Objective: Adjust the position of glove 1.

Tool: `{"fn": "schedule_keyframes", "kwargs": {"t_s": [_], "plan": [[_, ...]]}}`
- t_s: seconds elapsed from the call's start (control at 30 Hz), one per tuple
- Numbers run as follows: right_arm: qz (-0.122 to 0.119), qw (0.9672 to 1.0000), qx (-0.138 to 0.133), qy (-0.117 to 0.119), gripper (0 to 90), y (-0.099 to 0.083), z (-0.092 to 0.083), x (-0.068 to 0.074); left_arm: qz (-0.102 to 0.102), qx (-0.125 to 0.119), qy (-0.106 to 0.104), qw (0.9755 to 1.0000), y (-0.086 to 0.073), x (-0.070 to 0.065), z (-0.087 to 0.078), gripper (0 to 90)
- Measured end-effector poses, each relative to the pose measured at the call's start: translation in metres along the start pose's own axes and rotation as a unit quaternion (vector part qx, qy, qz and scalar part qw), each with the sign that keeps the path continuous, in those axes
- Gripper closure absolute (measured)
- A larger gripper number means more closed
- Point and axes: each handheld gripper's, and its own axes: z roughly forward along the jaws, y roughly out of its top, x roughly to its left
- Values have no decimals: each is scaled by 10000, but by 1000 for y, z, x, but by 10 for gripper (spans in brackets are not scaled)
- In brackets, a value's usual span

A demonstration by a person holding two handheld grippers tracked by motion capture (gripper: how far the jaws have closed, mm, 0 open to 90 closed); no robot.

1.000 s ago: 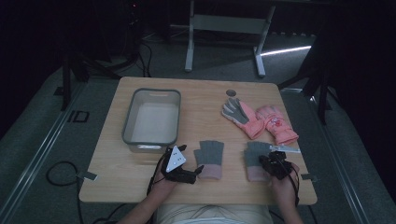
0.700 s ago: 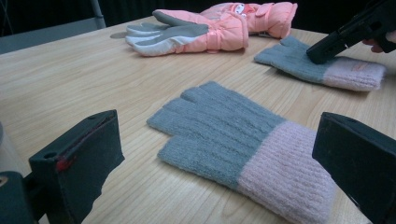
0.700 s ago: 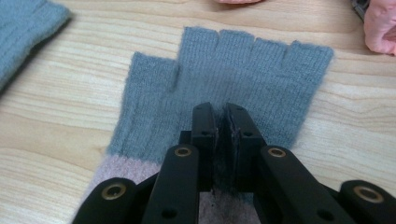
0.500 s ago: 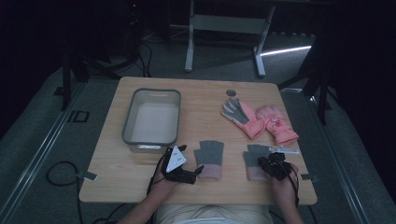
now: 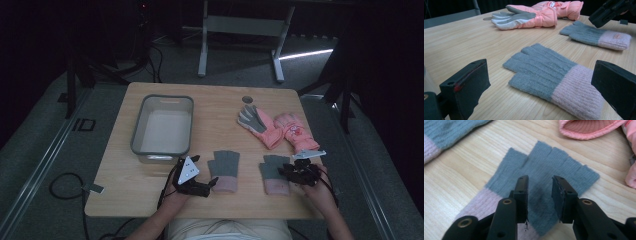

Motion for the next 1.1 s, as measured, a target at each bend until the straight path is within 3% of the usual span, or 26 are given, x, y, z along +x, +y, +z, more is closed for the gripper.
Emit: {"fn": "schedule_keyframes", "kwargs": {"t_s": [0.2,0.43,0.57,0.7,0.8,0.93,1.1], "plan": [[102,9999,-14,96,623,-3,5,-1,2,4,7,10000,0,0,0,11],[54,9999,109,-6,616,-10,14,2,31,-1,17,10000,0,-1,0,11],[113,9998,139,-34,686,-11,15,1,18,-1,17,10000,0,-1,0,11],[131,9995,181,-208,824,-8,16,8,11,-6,13,10000,0,0,0,11],[255,9992,196,-219,840,-7,16,8,10,-8,16,10000,0,-1,0,11],[452,9987,88,-233,851,-2,6,9,11,2,50,10000,0,0,0,11],[536,9981,-236,-180,853,12,-15,13,-13,-11,45,10000,0,0,-1,11]]}}
